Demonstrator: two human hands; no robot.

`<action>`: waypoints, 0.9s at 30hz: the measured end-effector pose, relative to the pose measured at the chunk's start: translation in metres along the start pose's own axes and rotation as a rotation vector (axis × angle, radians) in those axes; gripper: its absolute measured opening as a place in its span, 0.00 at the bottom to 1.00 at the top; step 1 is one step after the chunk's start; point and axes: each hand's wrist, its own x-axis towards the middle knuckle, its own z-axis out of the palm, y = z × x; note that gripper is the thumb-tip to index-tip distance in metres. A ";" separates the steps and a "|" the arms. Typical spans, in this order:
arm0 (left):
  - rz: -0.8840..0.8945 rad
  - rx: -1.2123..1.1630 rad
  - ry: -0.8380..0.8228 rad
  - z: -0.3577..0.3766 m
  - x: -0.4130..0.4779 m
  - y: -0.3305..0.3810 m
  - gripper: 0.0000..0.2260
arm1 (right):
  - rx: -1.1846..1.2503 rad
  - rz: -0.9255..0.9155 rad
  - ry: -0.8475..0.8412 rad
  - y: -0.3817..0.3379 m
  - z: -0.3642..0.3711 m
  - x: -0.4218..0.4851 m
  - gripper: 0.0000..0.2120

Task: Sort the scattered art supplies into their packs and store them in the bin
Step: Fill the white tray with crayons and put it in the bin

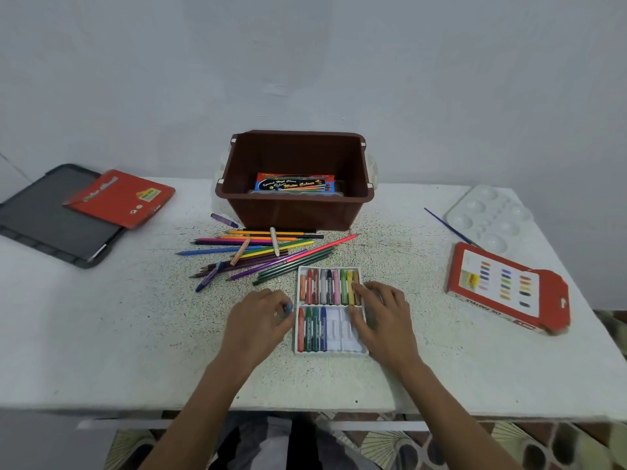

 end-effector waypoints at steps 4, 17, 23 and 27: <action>-0.133 -0.158 0.065 0.010 -0.005 -0.007 0.05 | -0.002 0.003 -0.011 0.001 0.001 0.000 0.23; -0.116 -0.202 0.054 0.015 -0.007 -0.010 0.05 | 0.005 0.028 -0.035 0.001 0.001 0.000 0.23; -0.091 -0.273 0.062 0.008 -0.010 0.002 0.07 | -0.004 0.022 -0.036 0.001 0.002 0.001 0.22; -0.066 -0.409 -0.059 0.000 -0.009 0.021 0.15 | -0.009 0.023 -0.036 0.001 0.001 0.000 0.22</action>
